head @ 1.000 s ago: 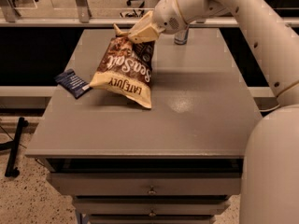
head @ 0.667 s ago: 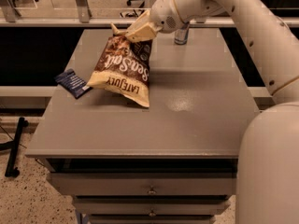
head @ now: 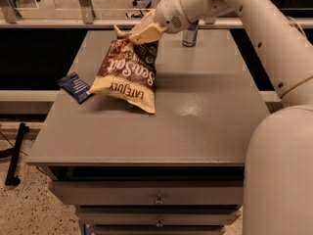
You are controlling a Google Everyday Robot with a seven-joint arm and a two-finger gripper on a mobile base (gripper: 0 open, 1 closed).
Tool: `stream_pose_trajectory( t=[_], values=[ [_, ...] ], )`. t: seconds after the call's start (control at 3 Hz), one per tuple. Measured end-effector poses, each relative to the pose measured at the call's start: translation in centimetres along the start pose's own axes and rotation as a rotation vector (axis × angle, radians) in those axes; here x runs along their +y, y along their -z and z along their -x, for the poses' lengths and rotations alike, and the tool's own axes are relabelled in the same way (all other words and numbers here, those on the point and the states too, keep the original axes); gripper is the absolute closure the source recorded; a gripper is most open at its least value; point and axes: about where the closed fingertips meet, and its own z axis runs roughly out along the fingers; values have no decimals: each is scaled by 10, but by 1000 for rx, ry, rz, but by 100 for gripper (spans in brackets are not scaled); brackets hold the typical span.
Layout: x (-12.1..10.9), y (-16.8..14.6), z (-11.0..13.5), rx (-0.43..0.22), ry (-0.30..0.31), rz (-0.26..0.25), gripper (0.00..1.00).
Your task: Move brown chip bag near rxbar blueberry
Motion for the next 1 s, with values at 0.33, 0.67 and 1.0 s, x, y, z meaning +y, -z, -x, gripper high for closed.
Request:
stream_pose_trajectory(
  t=[0.33, 0.67, 1.0],
  values=[
    [0, -1, 0, 0, -6, 2, 15],
    [-1, -1, 0, 1, -12, 3, 0],
    [-1, -1, 0, 1, -13, 3, 0]
  ],
)
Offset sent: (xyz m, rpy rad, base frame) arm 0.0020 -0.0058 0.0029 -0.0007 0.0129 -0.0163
